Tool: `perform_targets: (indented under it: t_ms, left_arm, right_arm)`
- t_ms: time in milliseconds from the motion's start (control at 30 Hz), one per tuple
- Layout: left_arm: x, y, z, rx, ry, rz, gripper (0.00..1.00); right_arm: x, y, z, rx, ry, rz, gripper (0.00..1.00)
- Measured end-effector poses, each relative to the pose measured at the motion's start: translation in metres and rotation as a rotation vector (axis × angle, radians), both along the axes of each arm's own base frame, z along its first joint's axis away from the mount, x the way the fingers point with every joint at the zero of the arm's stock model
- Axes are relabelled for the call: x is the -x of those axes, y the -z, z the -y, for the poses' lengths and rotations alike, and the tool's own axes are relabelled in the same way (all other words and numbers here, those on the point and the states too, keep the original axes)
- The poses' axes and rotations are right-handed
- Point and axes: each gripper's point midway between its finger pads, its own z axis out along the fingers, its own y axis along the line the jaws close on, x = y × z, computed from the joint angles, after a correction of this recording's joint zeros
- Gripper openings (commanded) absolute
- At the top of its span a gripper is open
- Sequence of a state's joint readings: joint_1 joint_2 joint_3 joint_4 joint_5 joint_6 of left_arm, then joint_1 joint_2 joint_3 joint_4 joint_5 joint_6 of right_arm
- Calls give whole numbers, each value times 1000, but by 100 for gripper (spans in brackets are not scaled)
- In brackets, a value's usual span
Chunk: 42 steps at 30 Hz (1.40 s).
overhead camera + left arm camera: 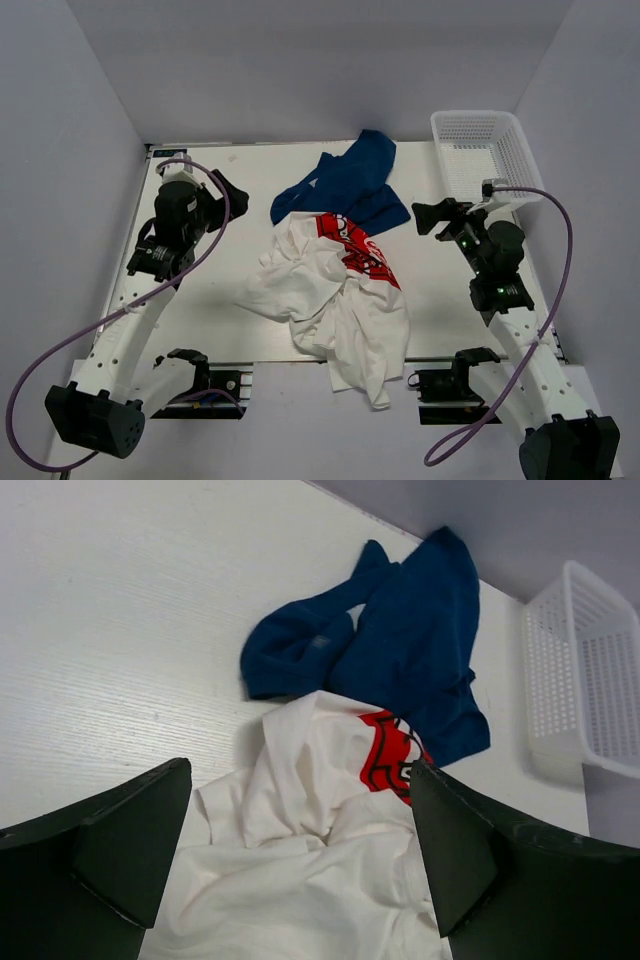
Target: Fold and stack the t-shirts
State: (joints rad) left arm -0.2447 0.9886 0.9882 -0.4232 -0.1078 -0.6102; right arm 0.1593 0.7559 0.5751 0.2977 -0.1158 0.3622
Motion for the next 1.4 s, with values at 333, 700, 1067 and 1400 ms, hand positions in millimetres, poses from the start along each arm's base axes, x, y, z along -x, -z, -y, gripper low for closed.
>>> perform_targets:
  t_ms: [333,700,1067,1400]
  left_arm:
    - [15,-14,10,20,82,49,100]
    - [19,9,25,43,164,18,100]
    - [17,38,22,28,145,-61,100]
    - [19,50,21,33,128,-106,100]
  right_arm:
    - [4,41,-17,-36,-90,-189,91]
    - [-17,95,-103,169,-432,-494,91]
    - [12,179,-188,563,-518,-671,91]
    - [6,200,-184,663,-377,-659,0]
